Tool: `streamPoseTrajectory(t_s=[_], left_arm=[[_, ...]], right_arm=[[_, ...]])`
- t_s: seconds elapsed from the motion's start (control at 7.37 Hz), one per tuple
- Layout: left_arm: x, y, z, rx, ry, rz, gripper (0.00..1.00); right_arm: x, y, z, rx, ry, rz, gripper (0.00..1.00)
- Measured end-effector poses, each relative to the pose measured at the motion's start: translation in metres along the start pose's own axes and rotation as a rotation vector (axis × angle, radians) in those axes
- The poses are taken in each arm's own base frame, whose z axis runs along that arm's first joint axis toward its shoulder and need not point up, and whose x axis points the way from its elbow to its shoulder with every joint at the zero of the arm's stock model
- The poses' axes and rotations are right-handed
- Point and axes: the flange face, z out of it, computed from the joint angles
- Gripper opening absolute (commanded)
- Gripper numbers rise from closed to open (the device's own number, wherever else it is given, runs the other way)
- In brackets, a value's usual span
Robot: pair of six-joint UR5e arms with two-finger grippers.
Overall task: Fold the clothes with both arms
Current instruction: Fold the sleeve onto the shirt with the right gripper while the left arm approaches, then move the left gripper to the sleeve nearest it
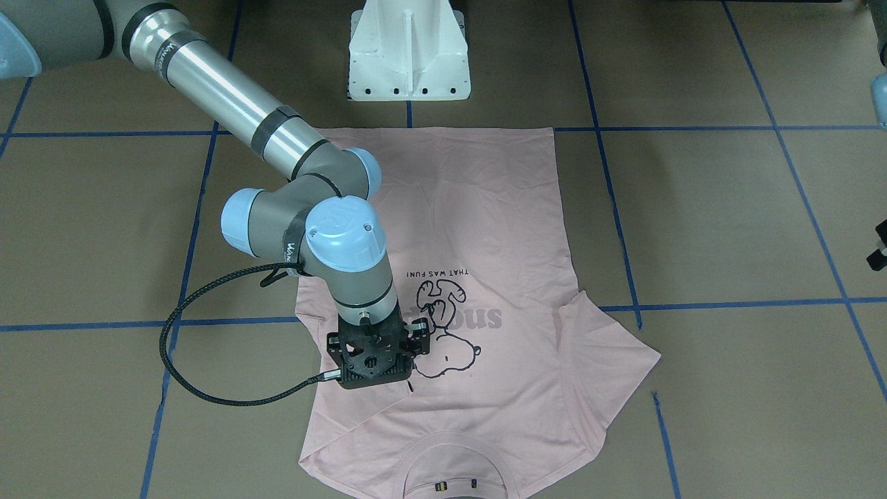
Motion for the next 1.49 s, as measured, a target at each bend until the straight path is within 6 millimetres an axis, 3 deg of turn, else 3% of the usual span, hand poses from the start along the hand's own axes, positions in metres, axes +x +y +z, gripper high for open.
streamPoseTrajectory(t_s=[0.27,0.41,0.68,0.95,1.09,1.49], left_arm=[[0.059,0.0,0.041,0.025,0.005,-0.097,1.0],[0.09,0.006,0.07,0.047,-0.011,-0.139,1.0],[0.15,0.01,0.131,0.094,-0.046,-0.177,1.0],[0.184,0.011,0.199,0.14,-0.036,-0.207,0.96],[0.201,0.013,0.224,0.147,-0.039,-0.21,0.94],[0.22,0.016,0.254,0.135,-0.051,-0.205,0.89]], right_arm=[[0.008,0.023,-0.043,-0.14,0.092,0.086,1.0],[0.031,0.039,-0.063,-0.171,0.126,0.115,1.0],[0.112,0.075,-0.099,-0.183,0.116,0.123,1.0],[0.169,0.082,-0.122,-0.2,0.079,0.072,1.0],[0.187,0.079,-0.127,-0.207,0.069,0.059,1.0],[0.201,0.075,-0.13,-0.208,0.064,0.044,1.0]])
